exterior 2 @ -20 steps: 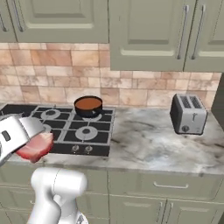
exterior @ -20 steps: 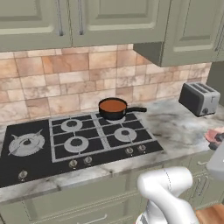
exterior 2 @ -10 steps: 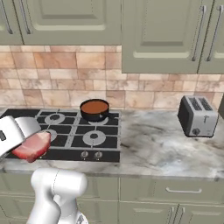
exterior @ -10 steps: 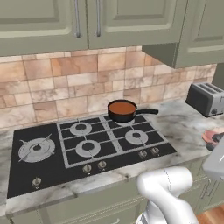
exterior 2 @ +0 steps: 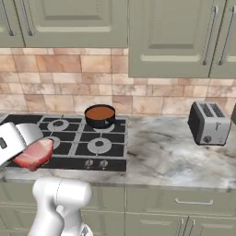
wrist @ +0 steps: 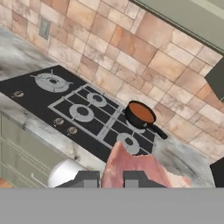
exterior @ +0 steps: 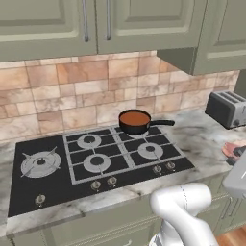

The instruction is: Retrieve the steak from the fridge and place it on the saucepan with marinade on the stove.

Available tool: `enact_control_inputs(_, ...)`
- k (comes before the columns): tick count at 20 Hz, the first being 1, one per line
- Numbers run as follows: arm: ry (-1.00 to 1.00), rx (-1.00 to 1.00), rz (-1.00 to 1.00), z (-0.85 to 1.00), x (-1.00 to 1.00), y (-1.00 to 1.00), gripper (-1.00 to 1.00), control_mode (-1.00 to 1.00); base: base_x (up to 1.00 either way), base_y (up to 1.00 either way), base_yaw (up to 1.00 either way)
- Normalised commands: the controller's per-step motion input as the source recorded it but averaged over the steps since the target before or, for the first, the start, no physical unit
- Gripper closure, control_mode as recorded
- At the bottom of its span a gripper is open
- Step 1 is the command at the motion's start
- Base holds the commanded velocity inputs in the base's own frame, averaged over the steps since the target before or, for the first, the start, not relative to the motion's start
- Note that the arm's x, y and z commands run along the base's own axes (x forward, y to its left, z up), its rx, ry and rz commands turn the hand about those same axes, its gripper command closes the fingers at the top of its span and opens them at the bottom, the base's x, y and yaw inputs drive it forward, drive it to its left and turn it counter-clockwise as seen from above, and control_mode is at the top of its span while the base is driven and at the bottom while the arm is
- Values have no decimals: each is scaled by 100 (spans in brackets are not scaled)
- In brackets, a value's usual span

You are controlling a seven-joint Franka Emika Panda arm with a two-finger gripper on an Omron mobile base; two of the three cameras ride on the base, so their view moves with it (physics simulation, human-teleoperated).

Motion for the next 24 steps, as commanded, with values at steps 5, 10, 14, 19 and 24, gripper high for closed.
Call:
enact_control_inputs(5,0,0,0,0,0,0,100,100,98,-3,0)
enact_control_inputs(10,0,0,0,0,0,0,100,100,100,-1,0)
enact_control_inputs(14,0,0,0,0,0,0,100,100,100,-3,1)
enact_control_inputs(19,0,0,0,0,0,0,100,100,100,-1,8)
enact_control_inputs(24,0,0,0,0,0,0,100,100,100,-4,16)
